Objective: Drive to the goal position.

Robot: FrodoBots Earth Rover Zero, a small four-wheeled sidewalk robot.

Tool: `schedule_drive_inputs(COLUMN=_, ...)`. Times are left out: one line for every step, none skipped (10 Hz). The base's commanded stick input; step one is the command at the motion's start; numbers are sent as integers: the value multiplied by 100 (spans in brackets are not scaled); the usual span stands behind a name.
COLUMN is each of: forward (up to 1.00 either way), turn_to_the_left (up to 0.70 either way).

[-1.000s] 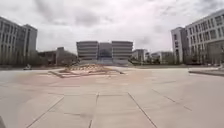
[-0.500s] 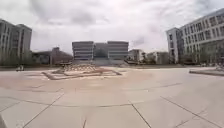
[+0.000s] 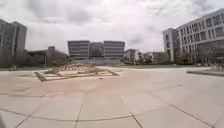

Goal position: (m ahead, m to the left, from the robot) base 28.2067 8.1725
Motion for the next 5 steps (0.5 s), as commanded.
schedule_drive_inputs(forward=92, turn_to_the_left=0)
schedule_drive_inputs(forward=97, turn_to_the_left=0)
schedule_drive_inputs(forward=100, turn_to_the_left=0)
schedule_drive_inputs(forward=100, turn_to_the_left=0)
schedule_drive_inputs(forward=100, turn_to_the_left=0)
